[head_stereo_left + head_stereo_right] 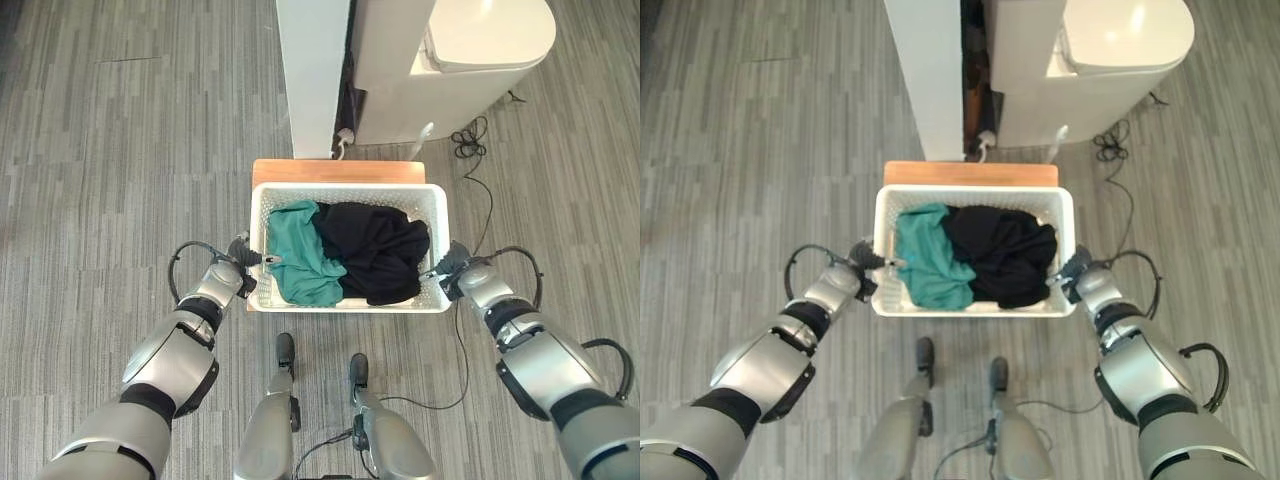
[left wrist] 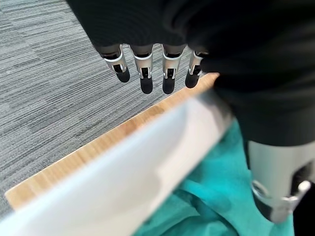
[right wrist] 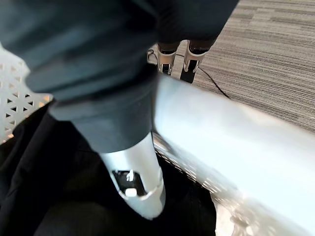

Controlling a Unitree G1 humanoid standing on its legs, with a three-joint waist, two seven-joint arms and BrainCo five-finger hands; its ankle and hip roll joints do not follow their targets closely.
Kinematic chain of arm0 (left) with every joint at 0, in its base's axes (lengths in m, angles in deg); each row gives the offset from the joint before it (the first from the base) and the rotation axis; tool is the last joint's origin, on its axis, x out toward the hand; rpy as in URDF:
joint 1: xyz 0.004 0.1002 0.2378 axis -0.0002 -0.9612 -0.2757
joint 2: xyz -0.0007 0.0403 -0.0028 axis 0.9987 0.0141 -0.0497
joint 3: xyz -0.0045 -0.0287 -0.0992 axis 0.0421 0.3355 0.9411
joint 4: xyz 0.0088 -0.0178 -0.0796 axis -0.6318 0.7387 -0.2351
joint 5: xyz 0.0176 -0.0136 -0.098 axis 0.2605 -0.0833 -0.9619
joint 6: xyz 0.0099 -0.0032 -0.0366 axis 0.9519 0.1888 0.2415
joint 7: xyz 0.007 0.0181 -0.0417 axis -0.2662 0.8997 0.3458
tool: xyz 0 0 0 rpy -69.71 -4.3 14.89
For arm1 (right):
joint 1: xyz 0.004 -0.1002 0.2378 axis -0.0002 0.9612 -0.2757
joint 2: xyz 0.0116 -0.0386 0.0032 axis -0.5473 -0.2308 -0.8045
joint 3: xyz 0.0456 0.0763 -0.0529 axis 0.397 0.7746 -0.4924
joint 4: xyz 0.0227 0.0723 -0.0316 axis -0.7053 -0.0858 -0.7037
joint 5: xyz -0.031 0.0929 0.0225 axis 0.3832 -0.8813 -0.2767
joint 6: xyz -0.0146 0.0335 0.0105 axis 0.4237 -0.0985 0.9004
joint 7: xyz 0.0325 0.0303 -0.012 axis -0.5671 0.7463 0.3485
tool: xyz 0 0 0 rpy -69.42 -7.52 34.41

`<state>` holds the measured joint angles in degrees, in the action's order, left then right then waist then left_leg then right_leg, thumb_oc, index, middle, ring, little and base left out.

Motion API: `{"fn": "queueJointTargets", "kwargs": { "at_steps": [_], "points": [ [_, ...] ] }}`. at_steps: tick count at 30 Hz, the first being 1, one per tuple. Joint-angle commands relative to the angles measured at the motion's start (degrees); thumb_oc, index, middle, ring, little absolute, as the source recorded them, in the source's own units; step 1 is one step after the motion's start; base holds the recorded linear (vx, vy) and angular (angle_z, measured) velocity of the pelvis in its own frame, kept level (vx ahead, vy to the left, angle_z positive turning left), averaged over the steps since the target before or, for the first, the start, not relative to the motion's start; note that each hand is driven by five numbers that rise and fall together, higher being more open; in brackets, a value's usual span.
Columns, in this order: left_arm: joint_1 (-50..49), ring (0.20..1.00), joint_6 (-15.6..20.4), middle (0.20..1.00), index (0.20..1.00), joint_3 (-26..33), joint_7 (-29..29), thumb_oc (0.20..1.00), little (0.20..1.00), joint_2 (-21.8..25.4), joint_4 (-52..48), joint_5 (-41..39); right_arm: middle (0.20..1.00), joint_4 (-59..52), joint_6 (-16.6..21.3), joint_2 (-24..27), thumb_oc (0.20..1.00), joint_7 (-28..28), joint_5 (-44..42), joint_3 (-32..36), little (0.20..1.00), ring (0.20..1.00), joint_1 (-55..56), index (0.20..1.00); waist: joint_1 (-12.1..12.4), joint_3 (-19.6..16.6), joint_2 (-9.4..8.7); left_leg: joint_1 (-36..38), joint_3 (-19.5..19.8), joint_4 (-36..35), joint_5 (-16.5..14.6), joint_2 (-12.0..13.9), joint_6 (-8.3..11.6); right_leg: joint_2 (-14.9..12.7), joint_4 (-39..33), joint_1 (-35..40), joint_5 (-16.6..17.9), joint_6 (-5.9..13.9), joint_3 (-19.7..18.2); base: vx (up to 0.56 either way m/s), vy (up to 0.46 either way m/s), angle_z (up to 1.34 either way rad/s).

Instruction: Grab the laundry basket,head to the washer,open it,put in the laundry and shut it.

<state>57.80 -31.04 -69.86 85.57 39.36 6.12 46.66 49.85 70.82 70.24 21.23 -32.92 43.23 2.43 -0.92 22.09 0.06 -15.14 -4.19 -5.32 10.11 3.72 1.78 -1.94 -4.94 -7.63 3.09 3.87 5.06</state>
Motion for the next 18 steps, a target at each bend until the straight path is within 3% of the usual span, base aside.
{"fn": "queueJointTargets", "kwargs": {
  "at_steps": [1,2,3,4,10,16,17,18],
  "points": [
    [7.6,0.2,-0.3,0.2,0.2,-1.1,0.8,0.2,0.2,-1.6,8.5,2.2,1.0,2.0,0.1,-1.8,1.0,0.3,0.1,-2.4,1.0,1.0,-5.7,1.0,0.8,-0.5,-0.75,0.7,-1.1,0.3,-1.9,3.6,2.89,-4.2,2.7,-6.1,3.4,3.27,2.2,0.01,-0.009,-0.05],
    [7.8,0.2,-0.3,0.2,0.2,-1.4,1.0,0.2,0.2,-1.4,8.5,2.4,0.558,2.3,0.0,-2.2,0.558,0.3,0.0,-2.5,0.558,0.558,-6.0,0.558,0.7,-0.5,-0.83,0.6,-1.1,0.3,-1.9,3.6,2.9,-4.2,2.7,-6.2,3.4,3.24,2.2,0.0,-0.01,-0.04],
    [7.9,0.2,-0.2,0.2,0.2,-2.0,0.9,0.2,0.2,-1.3,8.3,3.3,0.253,2.6,0.0,-2.4,0.253,0.3,0.0,-2.8,0.253,0.253,-6.3,0.253,0.7,-0.6,-0.89,0.5,-1.0,0.3,-1.9,3.6,2.92,-4.1,2.6,-6.2,3.4,3.2,2.1,0.01,-0.011,-0.06],
    [7.8,0.2,0.3,0.2,0.2,-4.2,0.6,0.2,0.2,-1.0,6.5,5.7,0.2,2.7,0.0,-2.8,0.2,0.3,0.1,-3.4,0.2,0.2,-6.1,0.2,0.6,-0.6,-0.83,0.3,-0.9,0.3,-2.0,3.6,2.92,-4.1,2.5,-6.2,3.4,3.17,2.2,0.01,-0.012,-0.06],
    [7.5,0.2,0.1,0.2,0.2,-7.4,1.2,0.2,0.2,-1.6,5.8,11.5,0.2,3.1,0.4,-2.8,0.2,0.3,0.5,-3.3,0.2,0.2,-4.9,0.2,0.4,-0.6,-0.52,0.2,-0.7,0.3,-2.1,3.4,2.93,-4.1,2.4,-6.1,3.4,3.18,2.3,0.0,0.0,0.0],
    [7.5,0.2,0.0,0.2,0.2,-7.4,1.4,0.2,0.2,-1.9,5.9,11.8,0.2,3.0,0.5,-2.7,0.2,0.2,0.4,-3.2,0.2,0.2,-4.8,0.2,0.4,-0.5,-0.5,0.3,-0.7,0.3,-2.1,3.4,2.93,-4.0,2.4,-6.1,3.4,3.18,2.3,0.0,0.0,0.0],
    [7.0,0.2,-0.1,0.2,0.2,-7.5,2.6,0.2,0.2,-2.0,5.4,13.2,0.2,2.3,0.8,-2.4,0.2,-0.4,0.0,-2.7,0.2,0.2,-4.1,0.2,0.4,-0.6,-0.37,0.4,-0.7,0.3,-2.2,3.4,2.95,-4.0,2.4,-6.0,3.3,3.17,2.2,0.04,-0.03,0.0],
    [3.3,0.2,0.1,0.2,0.2,-6.6,4.6,0.2,0.2,-1.4,1.4,16.0,0.2,-6.7,1.8,0.4,0.2,-2.9,-3.1,1.4,0.2,0.2,1.1,0.2,0.3,-1.8,0.11,1.8,-1.1,0.3,-3.0,3.5,2.89,-4.0,2.5,-5.0,2.5,3.19,2.0,0.04,-0.03,0.0]
  ]
}}
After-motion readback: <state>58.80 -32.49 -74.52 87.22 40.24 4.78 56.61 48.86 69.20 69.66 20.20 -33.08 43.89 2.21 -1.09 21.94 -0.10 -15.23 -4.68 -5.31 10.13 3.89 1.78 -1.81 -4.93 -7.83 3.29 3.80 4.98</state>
